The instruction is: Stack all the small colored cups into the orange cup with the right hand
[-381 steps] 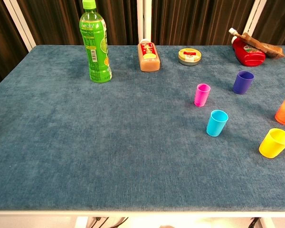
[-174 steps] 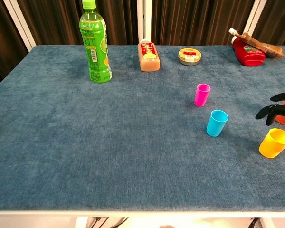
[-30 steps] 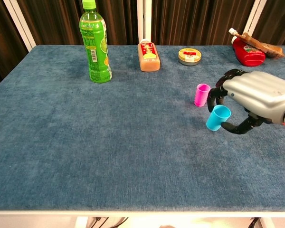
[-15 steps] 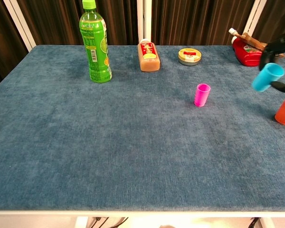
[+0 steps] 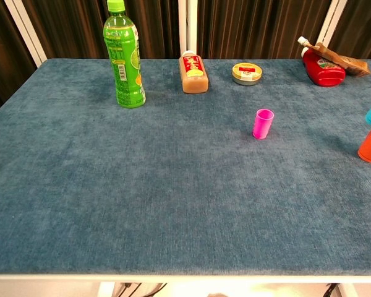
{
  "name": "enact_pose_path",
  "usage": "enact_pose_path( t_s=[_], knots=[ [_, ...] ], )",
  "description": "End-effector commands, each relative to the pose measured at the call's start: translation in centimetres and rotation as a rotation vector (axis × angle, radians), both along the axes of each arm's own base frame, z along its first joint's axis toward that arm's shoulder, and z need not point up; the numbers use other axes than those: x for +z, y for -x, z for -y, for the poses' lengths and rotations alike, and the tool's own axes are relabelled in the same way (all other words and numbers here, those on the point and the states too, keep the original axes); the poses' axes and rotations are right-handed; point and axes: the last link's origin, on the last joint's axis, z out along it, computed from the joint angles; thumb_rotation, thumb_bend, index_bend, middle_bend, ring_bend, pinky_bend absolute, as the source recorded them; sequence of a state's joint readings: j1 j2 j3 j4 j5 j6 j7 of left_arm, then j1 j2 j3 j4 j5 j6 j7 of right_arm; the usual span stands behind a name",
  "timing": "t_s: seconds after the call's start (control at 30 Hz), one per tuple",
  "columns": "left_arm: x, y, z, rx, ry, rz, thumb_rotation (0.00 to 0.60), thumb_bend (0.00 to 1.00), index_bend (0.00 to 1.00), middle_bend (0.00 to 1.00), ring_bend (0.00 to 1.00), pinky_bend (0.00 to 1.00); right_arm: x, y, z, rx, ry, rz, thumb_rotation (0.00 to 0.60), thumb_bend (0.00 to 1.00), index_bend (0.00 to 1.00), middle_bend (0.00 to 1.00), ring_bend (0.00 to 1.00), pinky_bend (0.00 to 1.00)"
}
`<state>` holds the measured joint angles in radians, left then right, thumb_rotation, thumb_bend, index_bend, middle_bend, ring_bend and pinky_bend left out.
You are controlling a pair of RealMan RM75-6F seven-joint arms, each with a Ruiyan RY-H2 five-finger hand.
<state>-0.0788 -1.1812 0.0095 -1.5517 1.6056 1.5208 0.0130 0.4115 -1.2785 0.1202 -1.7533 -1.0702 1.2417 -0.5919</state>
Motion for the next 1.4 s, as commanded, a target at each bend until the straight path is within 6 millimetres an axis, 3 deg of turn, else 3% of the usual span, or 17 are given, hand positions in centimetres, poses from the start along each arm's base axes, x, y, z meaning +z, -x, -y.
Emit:
enact_pose_path(
  t_s=[0.03, 0.87, 0.93, 1.1, 1.17, 1.4],
  knots=[
    [0.0, 0.0, -0.1, -0.001, 0.0, 0.0, 0.6, 0.03, 0.02, 0.03, 0.0, 0.0, 0.1, 0.1, -0.2, -0.014, -0.002, -0.022, 0.6, 0.33, 0.5, 0.48, 0.14, 0.0],
    [0.0, 0.4, 0.1, 0.007, 0.0, 0.011, 0.6, 0.03, 0.02, 0.03, 0.0, 0.0, -0.7, 0.6, -0.4, -0.072, -0.049, -0.071, 0.6, 0.32, 0.5, 0.48, 0.14, 0.0],
    [0.0, 0.5, 0.1, 0.009, 0.001, 0.012, 0.6, 0.03, 0.02, 0.03, 0.0, 0.0, -0.6, 0.6, -0.4, -0.074, -0.059, -0.075, 0.6, 0.3, 0.44, 0.45, 0.13, 0.0],
    [-0.1, 0.5, 0.1, 0.008, 0.002, 0.012, 0.6, 0.03, 0.02, 0.03, 0.0, 0.0, -0.1, 0.6, -0.6, -0.075, -0.068, -0.082, 0.6, 0.25, 0.1, 0.23, 0.0, 0.0],
    [-0.1, 0.5, 0.1, 0.007, 0.003, 0.012, 0.6, 0.03, 0.02, 0.03, 0.0, 0.0, 0.1, 0.5, -0.7, -0.075, -0.066, -0.072, 0.6, 0.24, 0.02, 0.18, 0.0, 0.0],
    [0.0, 0.4, 0.0, 0.002, 0.0, 0.012, 0.6, 0.03, 0.02, 0.03, 0.0, 0.0, 0.2, -1.6, -0.3, 0.002, -0.054, -0.007, 0.6, 0.23, 0.0, 0.16, 0.0, 0.0]
  ],
)
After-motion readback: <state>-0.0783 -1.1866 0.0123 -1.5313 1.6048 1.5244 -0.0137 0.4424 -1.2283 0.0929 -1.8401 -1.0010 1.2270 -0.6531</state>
